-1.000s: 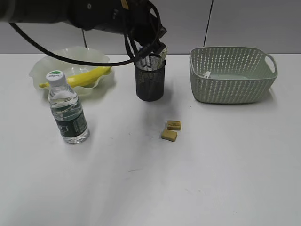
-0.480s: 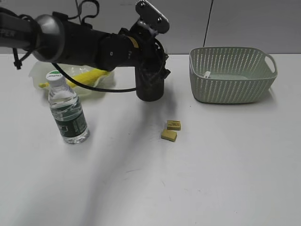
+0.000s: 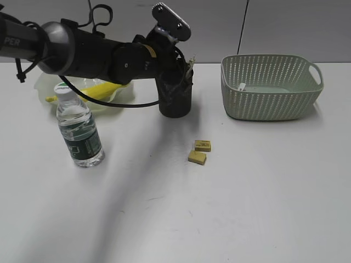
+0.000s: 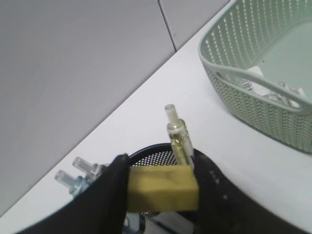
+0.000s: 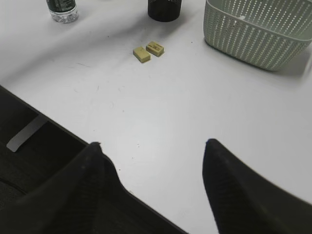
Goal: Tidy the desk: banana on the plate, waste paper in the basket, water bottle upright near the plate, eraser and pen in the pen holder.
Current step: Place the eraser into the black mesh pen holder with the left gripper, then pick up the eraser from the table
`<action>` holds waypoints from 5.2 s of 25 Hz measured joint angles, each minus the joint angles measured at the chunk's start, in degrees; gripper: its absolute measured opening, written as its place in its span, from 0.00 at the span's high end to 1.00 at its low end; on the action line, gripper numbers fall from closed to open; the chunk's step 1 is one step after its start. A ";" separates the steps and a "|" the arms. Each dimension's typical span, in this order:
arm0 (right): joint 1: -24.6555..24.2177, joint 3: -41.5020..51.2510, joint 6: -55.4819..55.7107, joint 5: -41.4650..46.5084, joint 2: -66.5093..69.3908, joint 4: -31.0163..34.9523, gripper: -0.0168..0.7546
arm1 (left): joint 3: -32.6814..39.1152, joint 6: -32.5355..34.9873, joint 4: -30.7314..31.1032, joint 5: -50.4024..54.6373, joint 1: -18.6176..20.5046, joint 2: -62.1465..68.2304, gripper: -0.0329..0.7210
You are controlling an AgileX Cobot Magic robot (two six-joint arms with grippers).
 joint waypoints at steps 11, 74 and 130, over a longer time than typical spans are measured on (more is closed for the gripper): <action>0.00 0.00 0.05 0.00 0.00 0.00 0.32 | 0.00 0.00 -0.33 -2.74 0.00 -1.19 0.43; 0.00 -15.53 -9.26 -21.01 52.48 -0.05 0.32 | 54.77 -20.57 1.28 68.77 -0.05 -120.50 0.46; 0.00 -62.81 -38.98 -12.53 125.88 0.47 0.50 | 54.77 -20.57 1.44 68.75 -0.05 -124.57 0.47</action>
